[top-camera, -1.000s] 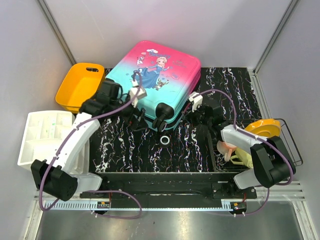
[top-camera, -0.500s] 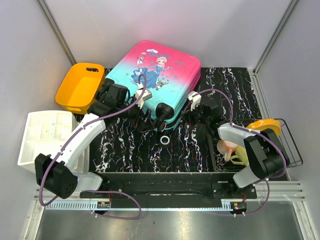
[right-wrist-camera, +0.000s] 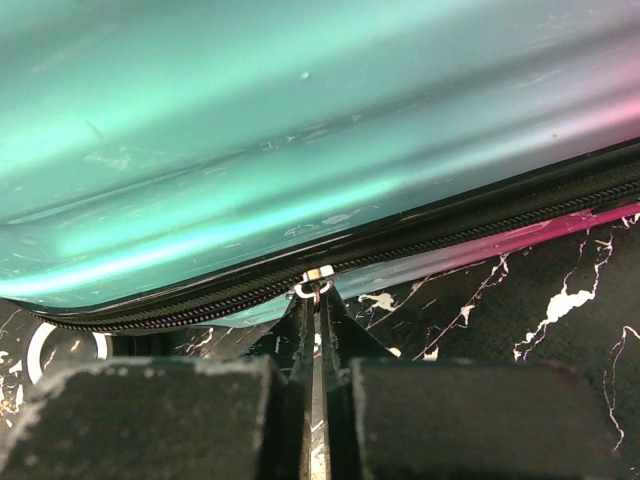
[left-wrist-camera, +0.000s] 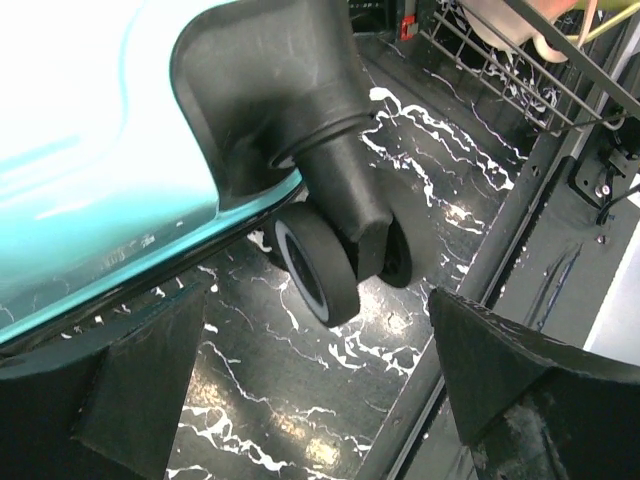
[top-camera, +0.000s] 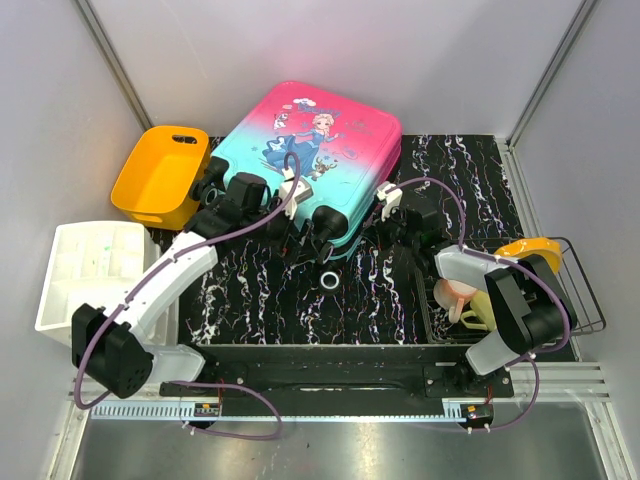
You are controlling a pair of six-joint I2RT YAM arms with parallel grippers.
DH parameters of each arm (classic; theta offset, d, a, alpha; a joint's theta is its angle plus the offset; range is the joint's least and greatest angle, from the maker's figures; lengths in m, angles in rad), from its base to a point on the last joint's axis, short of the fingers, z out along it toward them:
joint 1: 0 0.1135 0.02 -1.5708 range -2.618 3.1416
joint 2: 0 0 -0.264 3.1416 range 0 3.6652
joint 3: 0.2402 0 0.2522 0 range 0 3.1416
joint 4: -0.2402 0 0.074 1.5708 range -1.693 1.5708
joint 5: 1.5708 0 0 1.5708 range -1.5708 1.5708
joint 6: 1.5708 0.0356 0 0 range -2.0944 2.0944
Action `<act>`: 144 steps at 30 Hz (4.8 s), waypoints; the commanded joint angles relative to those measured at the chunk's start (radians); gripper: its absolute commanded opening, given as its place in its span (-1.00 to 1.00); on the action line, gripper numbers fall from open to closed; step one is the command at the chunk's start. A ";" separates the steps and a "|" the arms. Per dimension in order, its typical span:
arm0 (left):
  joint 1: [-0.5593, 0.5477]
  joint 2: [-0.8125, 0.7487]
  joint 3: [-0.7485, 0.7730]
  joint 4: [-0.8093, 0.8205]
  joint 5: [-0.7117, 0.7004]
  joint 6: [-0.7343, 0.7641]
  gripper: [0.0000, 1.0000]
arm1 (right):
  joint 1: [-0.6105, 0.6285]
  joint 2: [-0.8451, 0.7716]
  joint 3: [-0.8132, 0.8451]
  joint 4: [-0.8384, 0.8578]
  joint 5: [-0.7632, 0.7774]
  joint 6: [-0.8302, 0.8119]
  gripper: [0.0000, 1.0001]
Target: Open, take out, and arrange the luggage
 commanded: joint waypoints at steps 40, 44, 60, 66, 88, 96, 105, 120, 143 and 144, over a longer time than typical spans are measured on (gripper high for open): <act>-0.069 -0.190 -0.160 -0.423 -0.291 0.483 -1.00 | -0.054 -0.247 0.048 -0.315 0.320 -0.227 -1.00; 0.086 -0.154 -0.113 -0.463 -0.262 0.523 -1.00 | -0.069 -0.223 0.046 -0.273 0.429 -0.272 -1.00; 0.214 -0.032 -0.056 -0.405 -0.191 0.514 -1.00 | -0.101 0.003 0.120 -0.033 0.141 -0.273 -1.00; 0.214 -0.040 -0.071 -0.385 -0.197 0.502 -1.00 | -0.100 0.043 0.114 0.062 0.107 -0.232 -0.86; 0.264 -0.026 -0.068 -0.399 -0.245 0.529 -1.00 | -0.127 -0.032 0.080 0.056 0.180 -0.253 -1.00; 0.344 -0.048 -0.092 -0.437 -0.269 0.624 -1.00 | -0.207 -0.057 0.114 -0.006 0.335 -0.379 -1.00; 0.439 -0.014 -0.092 -0.451 -0.274 0.735 -1.00 | -0.302 0.103 0.304 0.037 0.273 -0.474 -1.00; 0.536 0.023 0.144 -0.590 0.061 0.764 0.56 | -0.368 0.262 0.511 -0.048 -0.278 -0.316 -1.00; 0.614 0.394 0.338 0.128 0.163 -0.370 0.98 | -0.218 0.058 0.290 -0.257 -0.378 -0.539 -1.00; 0.608 0.412 0.355 0.128 0.163 -0.362 0.95 | -0.210 0.025 0.272 -0.262 -0.375 -0.539 -1.00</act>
